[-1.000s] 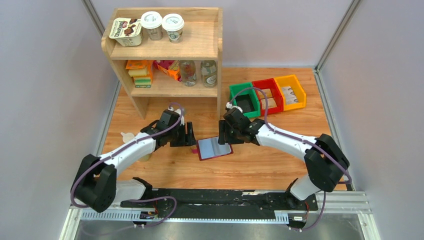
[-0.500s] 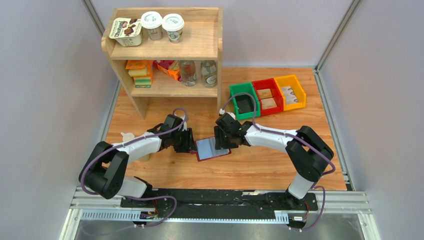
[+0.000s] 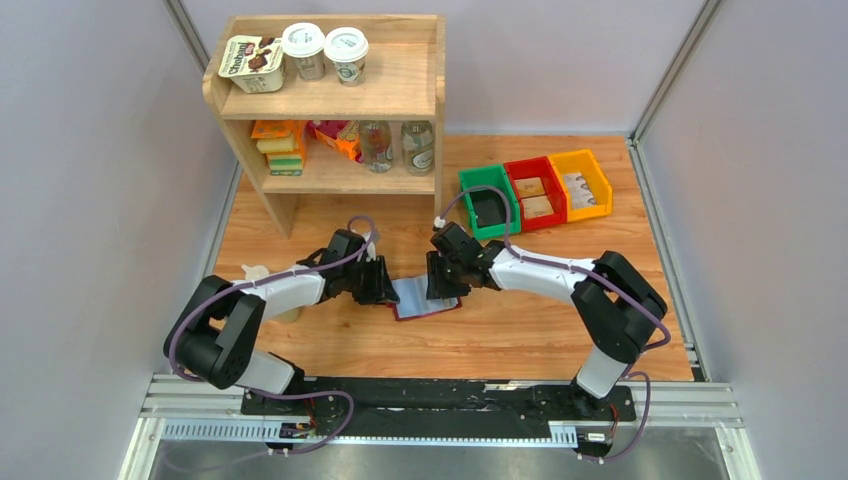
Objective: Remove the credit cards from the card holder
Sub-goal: Remove the credit card from the card holder.
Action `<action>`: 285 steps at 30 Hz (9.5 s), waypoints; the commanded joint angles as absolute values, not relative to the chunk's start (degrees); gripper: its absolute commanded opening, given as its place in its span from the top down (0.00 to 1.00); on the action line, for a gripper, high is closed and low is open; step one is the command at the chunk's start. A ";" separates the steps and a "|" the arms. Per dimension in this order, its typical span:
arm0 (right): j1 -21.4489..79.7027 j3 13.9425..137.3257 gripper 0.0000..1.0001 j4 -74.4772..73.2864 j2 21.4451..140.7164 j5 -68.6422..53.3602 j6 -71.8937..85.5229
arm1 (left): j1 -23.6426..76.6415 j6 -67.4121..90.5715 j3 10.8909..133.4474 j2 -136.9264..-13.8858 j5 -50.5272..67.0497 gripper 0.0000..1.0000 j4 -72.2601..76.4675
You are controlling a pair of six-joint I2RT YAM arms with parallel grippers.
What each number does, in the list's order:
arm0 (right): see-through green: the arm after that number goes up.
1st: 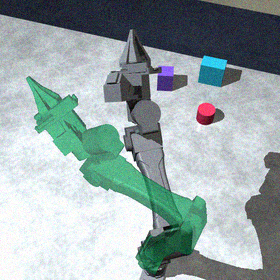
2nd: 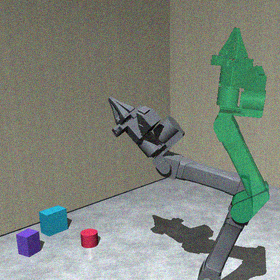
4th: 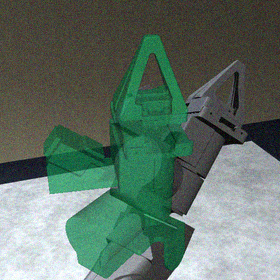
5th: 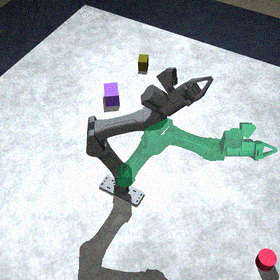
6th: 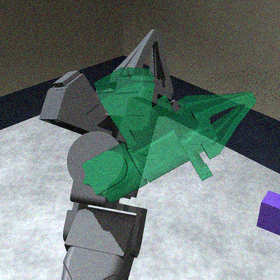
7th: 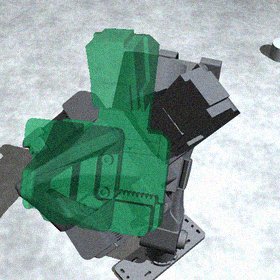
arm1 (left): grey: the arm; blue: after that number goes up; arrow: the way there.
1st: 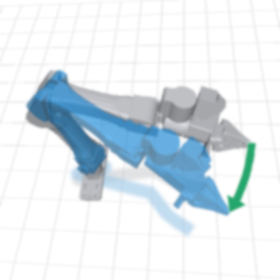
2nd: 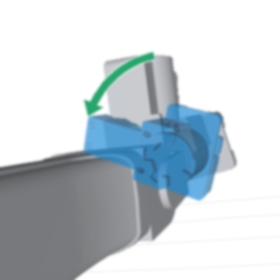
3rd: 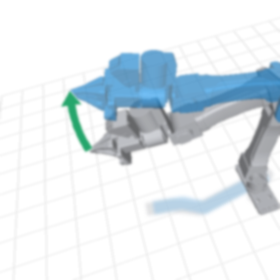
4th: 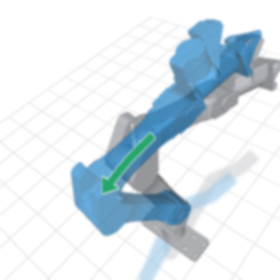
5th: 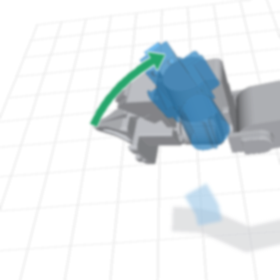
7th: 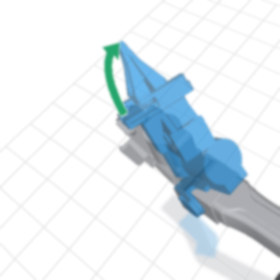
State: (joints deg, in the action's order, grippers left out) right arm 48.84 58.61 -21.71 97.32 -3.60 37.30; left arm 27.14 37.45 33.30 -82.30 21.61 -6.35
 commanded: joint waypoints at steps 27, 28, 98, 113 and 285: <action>45.89 59.77 0.51 -13.98 94.48 -13.88 33.40 | 27.42 37.18 31.89 -62.85 14.68 0.48 -16.17; 45.10 59.50 0.51 -13.54 94.57 -14.67 32.96 | 27.51 37.18 32.60 -61.88 15.20 0.48 -16.61; 43.59 47.72 0.83 29.19 106.27 -41.22 48.52 | 31.90 42.10 31.91 -84.03 21.01 0.96 0.71; 40.87 45.09 0.78 24.26 101.78 -45.61 45.97 | 31.90 39.02 32.43 -83.85 14.85 1.00 -7.29; 46.23 82.37 0.45 -44.32 66.64 -23.56 -6.25 | 36.04 -2.24 66.11 -66.64 59.96 1.00 -16.31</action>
